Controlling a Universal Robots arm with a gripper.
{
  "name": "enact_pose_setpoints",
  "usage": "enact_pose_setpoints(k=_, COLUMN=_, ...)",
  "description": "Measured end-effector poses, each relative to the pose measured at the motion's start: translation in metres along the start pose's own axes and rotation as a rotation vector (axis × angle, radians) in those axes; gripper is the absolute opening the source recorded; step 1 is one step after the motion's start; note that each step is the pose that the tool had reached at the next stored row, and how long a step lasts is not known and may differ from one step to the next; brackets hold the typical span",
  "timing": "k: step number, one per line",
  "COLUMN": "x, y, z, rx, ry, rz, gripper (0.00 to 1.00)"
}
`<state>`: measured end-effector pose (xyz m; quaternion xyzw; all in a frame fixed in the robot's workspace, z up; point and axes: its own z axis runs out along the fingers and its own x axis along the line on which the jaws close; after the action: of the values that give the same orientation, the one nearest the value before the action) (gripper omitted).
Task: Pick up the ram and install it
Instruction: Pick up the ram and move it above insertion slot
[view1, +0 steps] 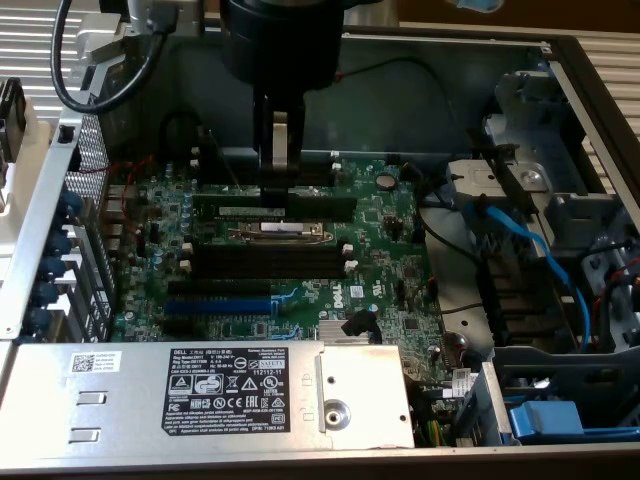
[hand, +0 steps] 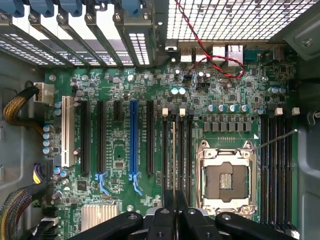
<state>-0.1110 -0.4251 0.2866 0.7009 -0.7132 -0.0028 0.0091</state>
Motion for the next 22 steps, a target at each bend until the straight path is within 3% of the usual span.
enact_pose_setpoints(k=17, x=-0.0003, y=0.0, z=0.0003, rx=-0.0003, ry=0.0004, rz=0.0, gripper=0.12)
enact_pose_setpoints(k=22, x=-0.0003, y=0.0, z=0.0016, rx=-0.0078, ry=0.0005, rz=-0.005, gripper=0.12)
